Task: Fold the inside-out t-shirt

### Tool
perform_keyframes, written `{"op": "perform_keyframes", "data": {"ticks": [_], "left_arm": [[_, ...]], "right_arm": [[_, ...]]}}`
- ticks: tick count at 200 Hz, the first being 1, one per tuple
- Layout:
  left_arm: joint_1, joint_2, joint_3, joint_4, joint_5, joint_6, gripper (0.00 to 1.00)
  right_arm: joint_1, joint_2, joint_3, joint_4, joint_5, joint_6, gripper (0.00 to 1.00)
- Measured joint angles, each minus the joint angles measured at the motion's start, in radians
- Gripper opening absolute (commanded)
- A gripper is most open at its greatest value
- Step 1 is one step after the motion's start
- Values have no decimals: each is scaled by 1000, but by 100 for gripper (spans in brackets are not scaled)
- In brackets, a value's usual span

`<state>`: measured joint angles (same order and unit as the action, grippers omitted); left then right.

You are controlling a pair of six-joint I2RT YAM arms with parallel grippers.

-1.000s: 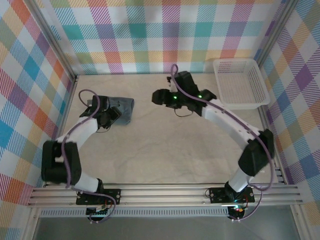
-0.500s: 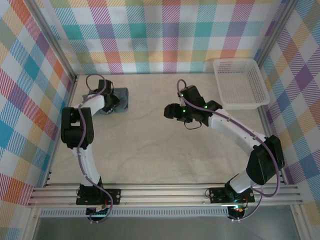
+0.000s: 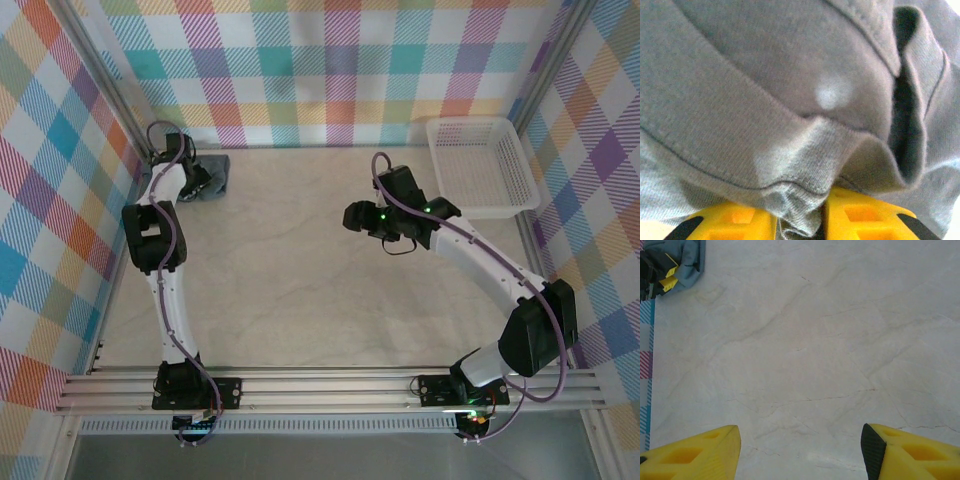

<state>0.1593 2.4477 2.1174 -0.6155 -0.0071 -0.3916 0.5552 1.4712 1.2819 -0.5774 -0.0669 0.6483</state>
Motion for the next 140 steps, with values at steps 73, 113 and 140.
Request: {"op": "perform_keyframes", "data": {"ticks": [73,113,140], "left_arm": [[24,13,37,-4,114,47,56],[16,-457,-507,148,177,-22,63],[-36,-834,-756,263,172,-47,67]], "right_arm": [[-10,-29,36,-59,-1,1,66],[-102,-132,-14,-62,61,-25,89],[-180,-237,-120,-50,215,-82,100]]}}
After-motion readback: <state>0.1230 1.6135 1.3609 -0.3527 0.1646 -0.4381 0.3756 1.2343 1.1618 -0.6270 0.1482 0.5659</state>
